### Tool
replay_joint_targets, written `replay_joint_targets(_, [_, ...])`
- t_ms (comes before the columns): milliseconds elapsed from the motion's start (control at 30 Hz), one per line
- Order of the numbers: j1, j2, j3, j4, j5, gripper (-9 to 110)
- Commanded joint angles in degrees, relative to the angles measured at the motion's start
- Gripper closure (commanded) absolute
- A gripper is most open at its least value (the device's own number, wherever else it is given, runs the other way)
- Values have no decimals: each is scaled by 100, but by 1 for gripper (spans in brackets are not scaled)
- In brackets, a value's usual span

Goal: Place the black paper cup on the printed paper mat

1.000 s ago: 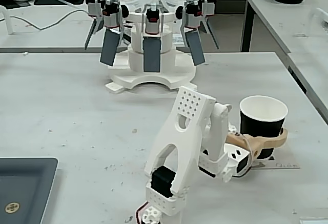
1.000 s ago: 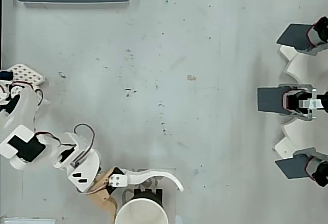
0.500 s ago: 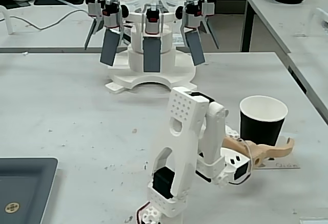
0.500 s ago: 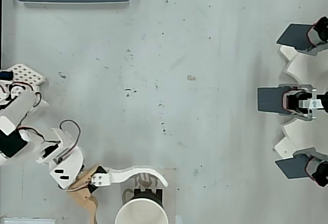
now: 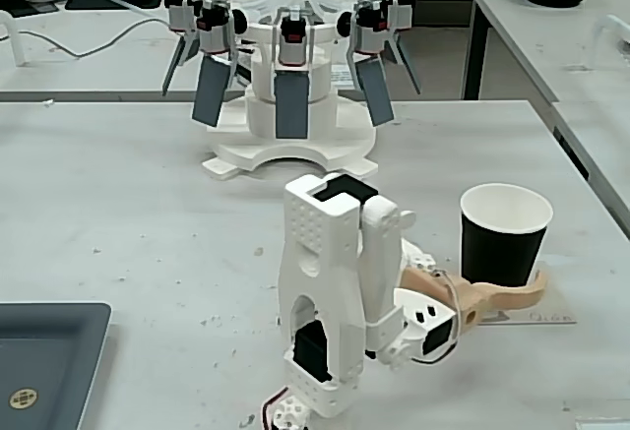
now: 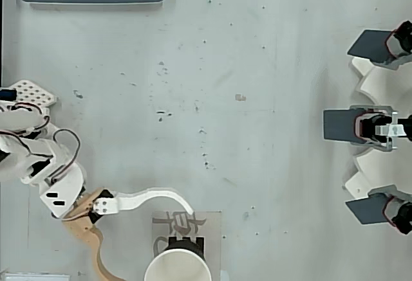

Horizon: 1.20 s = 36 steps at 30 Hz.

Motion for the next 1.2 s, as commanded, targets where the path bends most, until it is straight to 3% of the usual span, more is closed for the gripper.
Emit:
replay_joint_targets(0, [-132,545,308,-290,62,53])
replay_joint_targets(400, [-721,1380,809,-809,281,54])
replay_joint_targets(733, [-2435,1995,800,-1178,519,64])
replay_joint_targets(933, [-3533,2347,791,-844,439,71])
replay_joint_targets(1167, [-4386,2725,316,352,-70,72])
